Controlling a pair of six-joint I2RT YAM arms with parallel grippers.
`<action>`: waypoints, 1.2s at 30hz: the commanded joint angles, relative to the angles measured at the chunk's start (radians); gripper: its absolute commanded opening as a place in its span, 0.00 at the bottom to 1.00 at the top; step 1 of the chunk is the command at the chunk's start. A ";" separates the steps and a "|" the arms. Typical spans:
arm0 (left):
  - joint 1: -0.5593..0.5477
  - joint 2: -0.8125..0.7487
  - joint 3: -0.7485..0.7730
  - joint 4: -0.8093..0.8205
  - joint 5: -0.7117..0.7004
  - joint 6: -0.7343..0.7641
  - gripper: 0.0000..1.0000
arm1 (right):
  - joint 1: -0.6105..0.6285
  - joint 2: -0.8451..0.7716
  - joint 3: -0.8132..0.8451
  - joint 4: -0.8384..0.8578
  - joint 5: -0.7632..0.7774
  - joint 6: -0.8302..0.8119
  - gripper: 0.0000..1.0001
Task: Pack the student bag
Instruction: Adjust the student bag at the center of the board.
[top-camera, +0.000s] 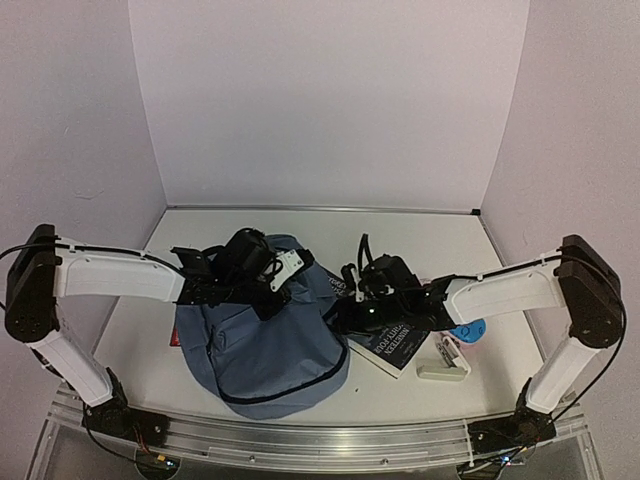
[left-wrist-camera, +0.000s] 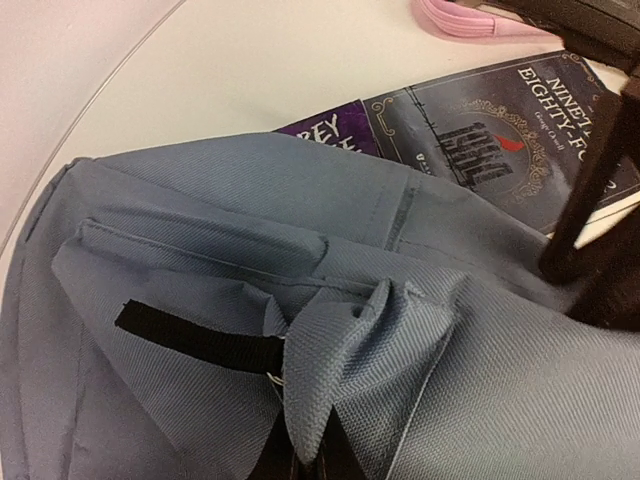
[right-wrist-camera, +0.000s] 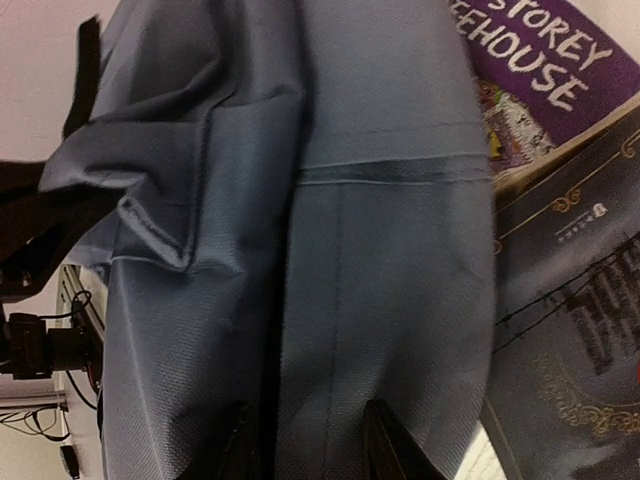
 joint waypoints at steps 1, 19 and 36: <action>0.001 0.058 0.134 0.120 -0.068 0.079 0.00 | 0.079 -0.011 -0.002 0.136 -0.060 0.080 0.36; 0.015 -0.213 0.102 -0.168 -0.131 -0.440 0.85 | 0.137 -0.461 -0.034 -0.118 0.455 0.022 0.61; 0.726 -0.441 -0.238 -0.218 0.334 -0.849 0.93 | 0.297 0.251 0.536 0.161 0.199 0.128 0.52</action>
